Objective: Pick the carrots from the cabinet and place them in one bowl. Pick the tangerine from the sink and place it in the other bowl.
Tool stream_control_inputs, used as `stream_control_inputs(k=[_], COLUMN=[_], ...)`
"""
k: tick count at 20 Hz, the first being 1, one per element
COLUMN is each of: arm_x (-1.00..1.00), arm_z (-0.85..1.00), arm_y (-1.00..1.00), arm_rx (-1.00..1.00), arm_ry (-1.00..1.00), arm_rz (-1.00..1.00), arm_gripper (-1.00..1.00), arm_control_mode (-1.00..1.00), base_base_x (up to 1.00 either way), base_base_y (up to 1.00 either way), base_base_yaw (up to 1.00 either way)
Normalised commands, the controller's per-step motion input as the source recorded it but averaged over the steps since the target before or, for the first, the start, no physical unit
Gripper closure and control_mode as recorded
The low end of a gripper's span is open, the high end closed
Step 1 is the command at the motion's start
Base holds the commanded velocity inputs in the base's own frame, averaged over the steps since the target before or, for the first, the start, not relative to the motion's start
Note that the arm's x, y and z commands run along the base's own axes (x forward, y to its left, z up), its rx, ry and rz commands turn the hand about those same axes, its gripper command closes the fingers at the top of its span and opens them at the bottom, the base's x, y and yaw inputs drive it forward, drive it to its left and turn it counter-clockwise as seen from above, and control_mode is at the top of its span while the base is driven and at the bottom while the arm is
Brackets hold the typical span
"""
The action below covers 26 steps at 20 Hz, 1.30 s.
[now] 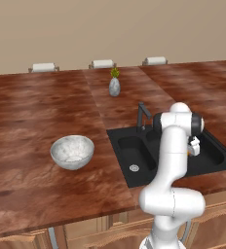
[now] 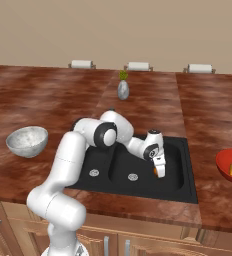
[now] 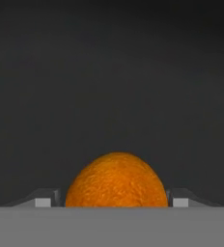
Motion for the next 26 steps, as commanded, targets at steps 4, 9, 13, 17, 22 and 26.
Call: stream_control_inputs(k=[4, 9, 13, 17, 22, 26], arm_x=[0.0, -0.05, -0.25, -0.37, -0.32, -0.27], arm_z=[-0.11, -0.06, 0.27, 0.46, 0.52, 0.56], arm_y=[-0.07, -0.04, 0.01, 0.06, 0.13, 0.21], arm_rx=[0.01, 0.0, 0.0, 0.0, 0.0, 0.0], arm_ry=[-0.05, -0.06, -0.05, 0.0, 0.0, 0.0], arm_rz=[0.0, 0.0, 0.0, 0.0, 0.05, 0.1], arm_gripper=[1.0, 1.0, 1.0, 1.0, 1.0, 1.0], arm_control_mode=[-1.0, -1.0, -1.0, -1.0, -1.0, -1.0], base_base_x=[0.0, 0.0, 0.0, 0.0, 0.0, 0.0], base_base_y=[0.0, 0.0, 0.0, 0.0, 0.0, 0.0], base_base_yaw=[0.0, 0.0, 0.0, 0.0, 0.0, 0.0])
